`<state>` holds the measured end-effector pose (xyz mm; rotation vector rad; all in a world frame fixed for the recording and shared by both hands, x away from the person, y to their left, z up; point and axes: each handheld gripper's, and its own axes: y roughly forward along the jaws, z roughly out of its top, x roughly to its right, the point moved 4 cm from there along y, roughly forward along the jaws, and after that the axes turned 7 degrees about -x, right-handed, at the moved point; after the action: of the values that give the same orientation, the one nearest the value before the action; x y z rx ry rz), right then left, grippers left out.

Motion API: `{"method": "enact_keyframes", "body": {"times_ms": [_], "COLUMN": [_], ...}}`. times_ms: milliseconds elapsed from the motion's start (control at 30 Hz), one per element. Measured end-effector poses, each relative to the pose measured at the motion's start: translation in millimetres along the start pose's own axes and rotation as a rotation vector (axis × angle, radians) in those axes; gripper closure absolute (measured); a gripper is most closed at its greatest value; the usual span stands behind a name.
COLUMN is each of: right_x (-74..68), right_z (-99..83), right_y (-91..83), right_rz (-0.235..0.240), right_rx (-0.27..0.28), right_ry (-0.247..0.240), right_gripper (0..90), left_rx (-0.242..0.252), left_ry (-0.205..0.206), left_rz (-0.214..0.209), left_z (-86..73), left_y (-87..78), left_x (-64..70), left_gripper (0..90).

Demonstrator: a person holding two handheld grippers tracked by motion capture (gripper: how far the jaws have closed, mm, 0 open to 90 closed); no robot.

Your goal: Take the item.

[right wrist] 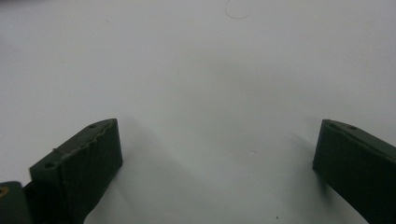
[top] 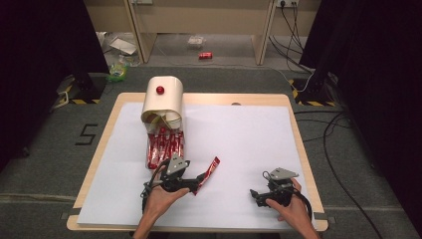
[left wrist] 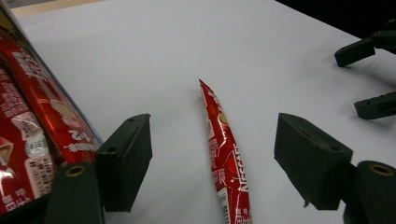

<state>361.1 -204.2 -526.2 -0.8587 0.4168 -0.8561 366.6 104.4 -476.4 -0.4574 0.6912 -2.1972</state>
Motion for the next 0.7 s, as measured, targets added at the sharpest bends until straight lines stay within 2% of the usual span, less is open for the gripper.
{"method": "enact_keyframes", "body": {"times_ms": [433, 700], "right_x": [0.0, 0.0], "right_z": [0.0, 0.0], "right_y": [0.0, 0.1], "right_rz": [0.000, -0.001], "right_rx": [0.000, 0.001], "right_ry": [0.000, 0.000], "right_gripper": [1.7, 1.7], "left_rx": [0.039, 0.046], "left_ry": [-0.019, -0.031], "left_rz": [0.026, 0.041], "left_z": [3.4, 2.9], "left_y": [-16.2, -24.0], "left_x": [-11.7, -19.9], "left_gripper": [18.9, 17.9]}}
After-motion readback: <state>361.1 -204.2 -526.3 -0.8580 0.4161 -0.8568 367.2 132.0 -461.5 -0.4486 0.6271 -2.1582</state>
